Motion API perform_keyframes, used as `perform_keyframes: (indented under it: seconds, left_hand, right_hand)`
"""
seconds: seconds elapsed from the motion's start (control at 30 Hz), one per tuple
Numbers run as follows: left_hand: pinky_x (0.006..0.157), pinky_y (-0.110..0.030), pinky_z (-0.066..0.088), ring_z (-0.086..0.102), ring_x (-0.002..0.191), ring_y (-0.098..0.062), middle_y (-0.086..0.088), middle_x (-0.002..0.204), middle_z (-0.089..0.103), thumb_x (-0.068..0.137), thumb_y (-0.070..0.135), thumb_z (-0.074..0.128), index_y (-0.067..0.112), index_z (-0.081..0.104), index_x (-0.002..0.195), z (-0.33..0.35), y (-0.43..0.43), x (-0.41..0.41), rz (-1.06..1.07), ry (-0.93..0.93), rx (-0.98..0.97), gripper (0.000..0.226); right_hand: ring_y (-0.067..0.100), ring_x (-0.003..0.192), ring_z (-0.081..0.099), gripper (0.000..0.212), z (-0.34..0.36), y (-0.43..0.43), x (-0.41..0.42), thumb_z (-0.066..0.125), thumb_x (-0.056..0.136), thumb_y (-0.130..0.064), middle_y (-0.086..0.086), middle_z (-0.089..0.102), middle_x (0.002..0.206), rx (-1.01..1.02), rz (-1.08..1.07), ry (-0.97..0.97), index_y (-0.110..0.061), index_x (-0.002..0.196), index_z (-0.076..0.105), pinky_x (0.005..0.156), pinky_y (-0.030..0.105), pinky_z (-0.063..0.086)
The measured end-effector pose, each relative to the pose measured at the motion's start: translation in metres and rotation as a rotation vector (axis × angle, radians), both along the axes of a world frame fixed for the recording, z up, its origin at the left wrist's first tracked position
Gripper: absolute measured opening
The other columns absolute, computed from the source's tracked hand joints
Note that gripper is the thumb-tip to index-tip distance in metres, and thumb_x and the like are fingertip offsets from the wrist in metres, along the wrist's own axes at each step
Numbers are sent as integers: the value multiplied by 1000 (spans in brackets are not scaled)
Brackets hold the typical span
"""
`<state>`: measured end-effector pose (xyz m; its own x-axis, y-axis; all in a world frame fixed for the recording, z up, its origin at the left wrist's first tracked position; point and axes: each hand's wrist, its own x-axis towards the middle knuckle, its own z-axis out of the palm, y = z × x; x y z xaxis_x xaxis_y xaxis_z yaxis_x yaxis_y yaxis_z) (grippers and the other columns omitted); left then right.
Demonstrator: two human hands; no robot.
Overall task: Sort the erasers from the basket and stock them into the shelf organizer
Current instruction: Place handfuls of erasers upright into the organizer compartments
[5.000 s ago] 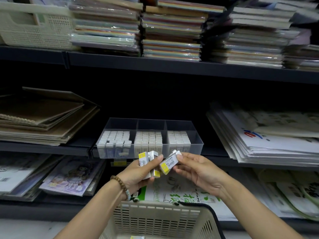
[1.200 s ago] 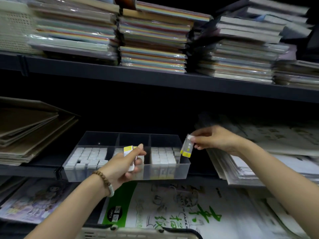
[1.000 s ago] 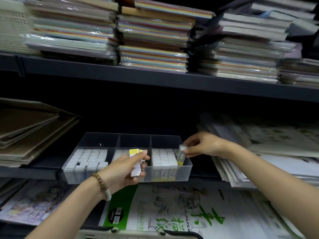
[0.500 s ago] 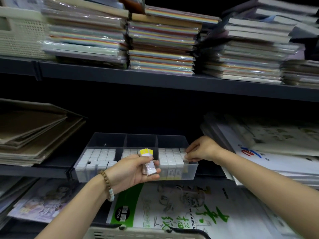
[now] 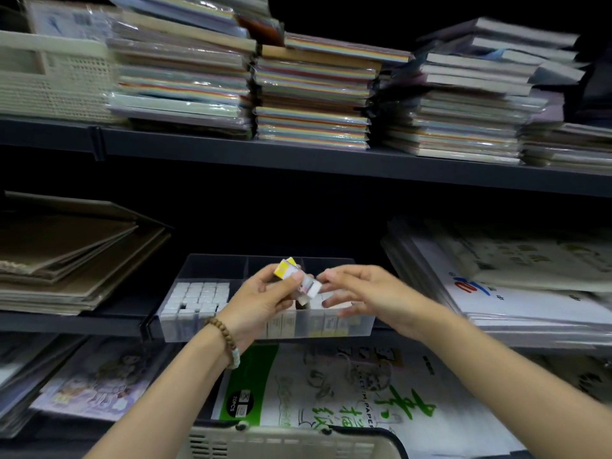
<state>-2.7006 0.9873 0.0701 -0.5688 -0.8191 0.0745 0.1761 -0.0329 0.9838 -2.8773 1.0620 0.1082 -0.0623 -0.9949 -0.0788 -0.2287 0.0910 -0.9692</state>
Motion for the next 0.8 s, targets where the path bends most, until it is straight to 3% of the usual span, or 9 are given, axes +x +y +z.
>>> perform_keyframes:
  seconds: [0.17, 0.37, 0.5, 0.6, 0.67, 0.8]
  left_hand:
    - [73, -17, 54, 70, 92, -18, -8, 95, 73, 72, 25, 72, 10, 64, 101, 2, 7, 3, 11, 129, 53, 34]
    - [67, -18, 55, 71, 87, -12, 1, 90, 75, 69, 40, 69, 13, 65, 102, 5, 11, 4, 90, -19, -91, 43]
    - [62, -16, 54, 71, 80, -10, 3, 84, 75, 79, 36, 67, 9, 63, 97, 1, 10, -11, 79, -83, -148, 32]
    - [63, -15, 54, 71, 81, -8, 3, 84, 74, 81, 33, 67, 11, 62, 97, -2, 5, -29, 56, -95, -187, 28]
    - [67, -14, 53, 69, 86, -2, 8, 90, 72, 78, 41, 61, 19, 63, 99, -3, -1, -39, 41, -111, -277, 30]
    - [79, 0, 40, 53, 96, 16, 18, 109, 61, 81, 54, 40, 32, 57, 110, -13, -20, -43, 74, -346, -581, 40]
  right_hand:
    - [17, 94, 70, 28, -14, 10, 19, 62, 88, -36, 0, 72, 105, -24, -14, -173, -17, 106, 70, 72, 22, 54]
    - [15, 91, 71, 23, -17, 13, 10, 68, 84, -27, 3, 74, 99, -103, -110, -270, -13, 102, 73, 69, 17, 53]
    - [15, 89, 71, 24, -17, 14, -4, 69, 81, -18, 7, 74, 96, -131, -169, -356, -7, 103, 70, 71, 17, 54]
    - [11, 87, 70, 20, -15, 13, -21, 65, 85, -13, 5, 74, 96, -148, -163, -360, -8, 103, 69, 71, 17, 54]
    - [12, 90, 70, 22, -10, 12, -39, 64, 85, -13, 6, 74, 99, -157, -169, -354, -7, 106, 68, 71, 17, 54]
    - [16, 91, 71, 24, 4, 9, -82, 63, 87, -15, 10, 74, 97, -121, -160, -165, -5, 109, 65, 70, 17, 54]
